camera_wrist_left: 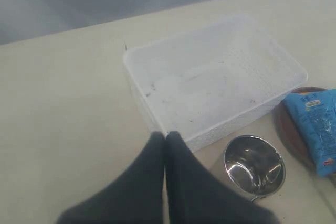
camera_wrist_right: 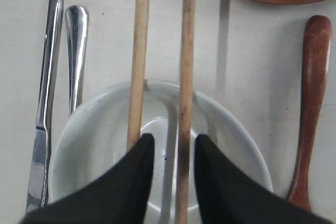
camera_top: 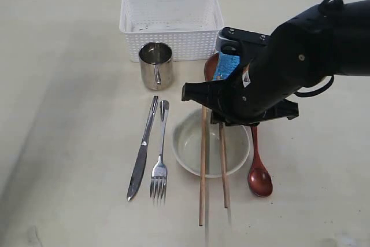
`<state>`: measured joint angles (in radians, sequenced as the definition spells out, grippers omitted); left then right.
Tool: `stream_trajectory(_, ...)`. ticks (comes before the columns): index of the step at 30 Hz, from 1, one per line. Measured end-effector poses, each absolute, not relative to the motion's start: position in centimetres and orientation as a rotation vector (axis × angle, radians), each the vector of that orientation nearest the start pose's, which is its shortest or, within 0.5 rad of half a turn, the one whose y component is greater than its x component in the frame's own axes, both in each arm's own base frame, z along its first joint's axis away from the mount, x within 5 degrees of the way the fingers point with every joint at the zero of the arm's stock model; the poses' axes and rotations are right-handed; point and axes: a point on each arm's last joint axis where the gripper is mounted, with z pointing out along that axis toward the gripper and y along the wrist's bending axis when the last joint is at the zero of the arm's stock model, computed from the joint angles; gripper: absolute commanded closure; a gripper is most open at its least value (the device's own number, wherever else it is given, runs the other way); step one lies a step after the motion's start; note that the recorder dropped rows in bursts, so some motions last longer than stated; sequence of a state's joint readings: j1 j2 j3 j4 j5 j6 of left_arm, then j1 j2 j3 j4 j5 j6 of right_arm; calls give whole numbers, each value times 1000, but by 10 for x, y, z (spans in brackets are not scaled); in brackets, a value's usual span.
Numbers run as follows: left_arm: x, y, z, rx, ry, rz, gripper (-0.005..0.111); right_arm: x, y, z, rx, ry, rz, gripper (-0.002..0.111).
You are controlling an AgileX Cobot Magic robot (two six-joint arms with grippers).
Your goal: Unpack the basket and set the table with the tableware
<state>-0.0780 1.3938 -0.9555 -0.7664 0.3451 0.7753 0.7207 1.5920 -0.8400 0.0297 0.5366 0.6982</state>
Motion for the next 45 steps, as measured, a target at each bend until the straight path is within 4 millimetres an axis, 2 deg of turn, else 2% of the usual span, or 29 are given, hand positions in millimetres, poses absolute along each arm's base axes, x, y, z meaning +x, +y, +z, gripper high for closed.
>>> stream_trajectory(19, 301, -45, 292, 265, 2158, -284, 107, 218, 194, 183, -8, 2822, 402, 59)
stream_trajectory(28, 301, -45, 292, 265, 2158, -284, 107, 204, 208, 183, -100, 2831, 419, 59)
stream_trajectory(35, 301, -45, 292, 266, 2158, -284, 107, 203, 208, 182, -94, 2845, 411, 59)
stream_trajectory(45, 301, -45, 292, 266, 2158, -284, 107, 204, 209, 163, -68, 2911, 346, 60)
